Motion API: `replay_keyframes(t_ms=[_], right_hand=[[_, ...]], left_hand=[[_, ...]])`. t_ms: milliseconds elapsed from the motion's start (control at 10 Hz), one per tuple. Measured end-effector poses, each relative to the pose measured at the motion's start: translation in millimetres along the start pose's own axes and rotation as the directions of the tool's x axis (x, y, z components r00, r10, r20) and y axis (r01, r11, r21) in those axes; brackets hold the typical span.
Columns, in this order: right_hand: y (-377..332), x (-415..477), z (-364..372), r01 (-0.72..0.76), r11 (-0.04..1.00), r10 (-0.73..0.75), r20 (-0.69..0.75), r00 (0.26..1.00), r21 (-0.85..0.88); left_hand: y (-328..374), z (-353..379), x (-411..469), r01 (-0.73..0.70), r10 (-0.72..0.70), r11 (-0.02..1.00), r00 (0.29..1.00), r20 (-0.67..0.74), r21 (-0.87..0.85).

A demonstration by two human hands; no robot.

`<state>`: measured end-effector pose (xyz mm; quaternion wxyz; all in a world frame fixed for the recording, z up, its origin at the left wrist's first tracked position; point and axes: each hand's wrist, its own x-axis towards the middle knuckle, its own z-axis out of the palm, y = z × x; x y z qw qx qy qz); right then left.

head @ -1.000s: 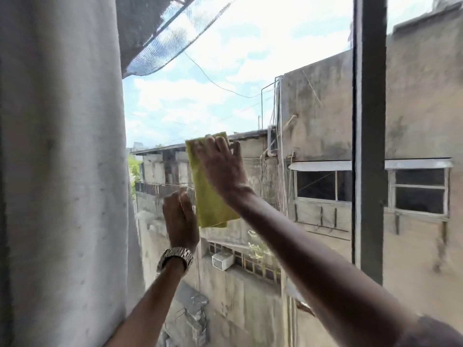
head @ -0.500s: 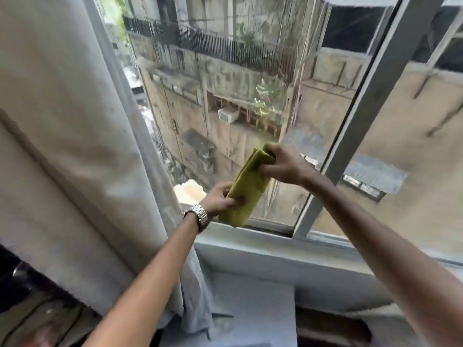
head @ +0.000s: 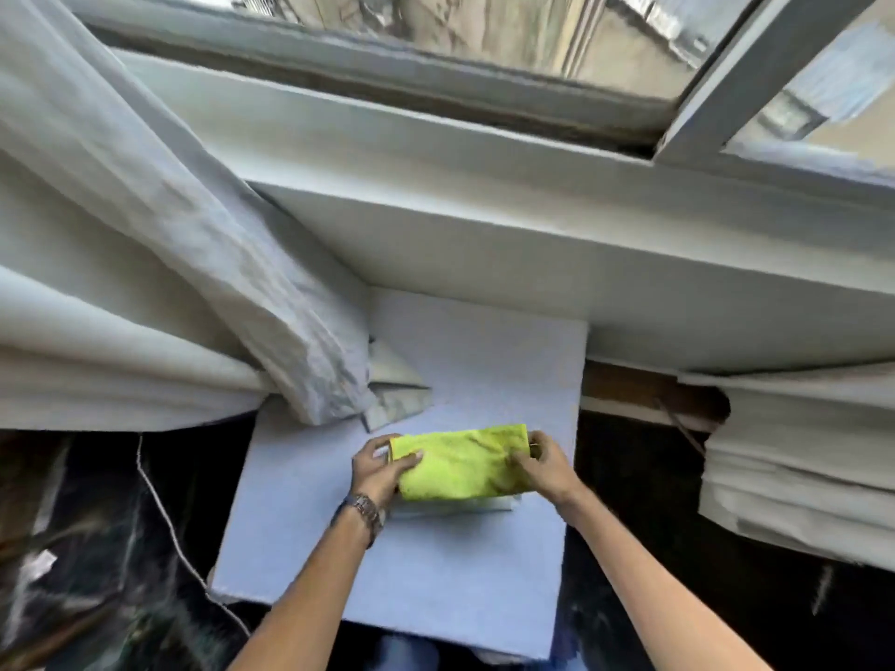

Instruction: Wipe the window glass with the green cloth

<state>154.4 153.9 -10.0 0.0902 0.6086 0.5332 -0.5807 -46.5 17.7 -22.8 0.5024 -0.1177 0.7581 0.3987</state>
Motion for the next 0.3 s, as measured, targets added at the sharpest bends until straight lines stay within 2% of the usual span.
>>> replay_keyframes(t_ms=[100,200,300], right_hand=[[49.4,34.9,22.0,-0.035,0.998,0.034,0.009,0.999,0.053],[73.5,50.7,33.2,-0.019,0.998,0.018,-0.022,1.0,-0.058],[72.0,47.3,43.9,-0.032,0.94,0.034,0.001,0.999,-0.341]], left_hand=[[-34.3,13.1,44.5,-0.105,0.104,0.994,0.993,-0.052,-0.004],[-59.3,19.4,60.9,-0.088,0.097,0.986,0.993,-0.061,0.14],[-72.0,16.8,52.6,-0.006,0.079,0.878,0.988,-0.132,0.479]])
